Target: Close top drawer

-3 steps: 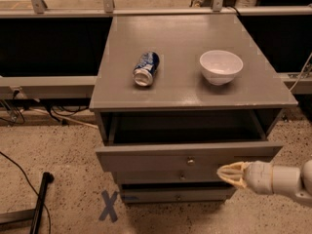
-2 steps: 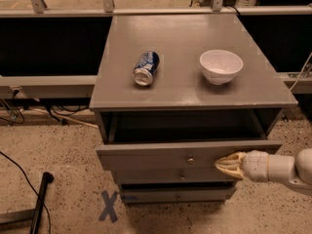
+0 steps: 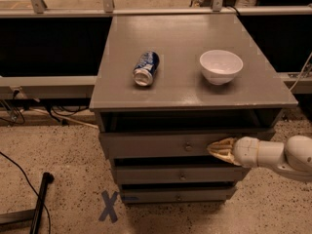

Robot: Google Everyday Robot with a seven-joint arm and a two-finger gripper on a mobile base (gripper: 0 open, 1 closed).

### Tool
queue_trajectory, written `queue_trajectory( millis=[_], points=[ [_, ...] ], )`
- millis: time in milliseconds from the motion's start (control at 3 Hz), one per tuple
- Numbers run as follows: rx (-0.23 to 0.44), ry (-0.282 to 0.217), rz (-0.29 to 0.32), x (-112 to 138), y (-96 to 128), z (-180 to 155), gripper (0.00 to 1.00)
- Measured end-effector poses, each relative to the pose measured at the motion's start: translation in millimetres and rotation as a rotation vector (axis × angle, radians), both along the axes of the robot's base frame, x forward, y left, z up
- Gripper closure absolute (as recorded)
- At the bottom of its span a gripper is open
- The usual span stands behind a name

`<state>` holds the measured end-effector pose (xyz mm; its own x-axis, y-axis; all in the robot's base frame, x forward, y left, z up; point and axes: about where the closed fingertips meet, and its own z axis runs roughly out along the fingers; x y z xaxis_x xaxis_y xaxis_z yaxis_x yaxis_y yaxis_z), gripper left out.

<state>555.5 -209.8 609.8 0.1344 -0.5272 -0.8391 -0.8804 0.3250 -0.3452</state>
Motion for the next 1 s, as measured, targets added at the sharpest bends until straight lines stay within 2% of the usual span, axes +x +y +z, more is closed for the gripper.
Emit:
queue_trajectory(
  millis=[333,667,1000],
  points=[
    [0.000,0.000,0.000,0.0,0.0,0.0,1.00],
    [-0.018,-0.027,0.050,-10.9,10.0,17.1,1.00],
    [0.016,-0.062,0.082,-24.3,16.0,47.4,1.00]
  ],
)
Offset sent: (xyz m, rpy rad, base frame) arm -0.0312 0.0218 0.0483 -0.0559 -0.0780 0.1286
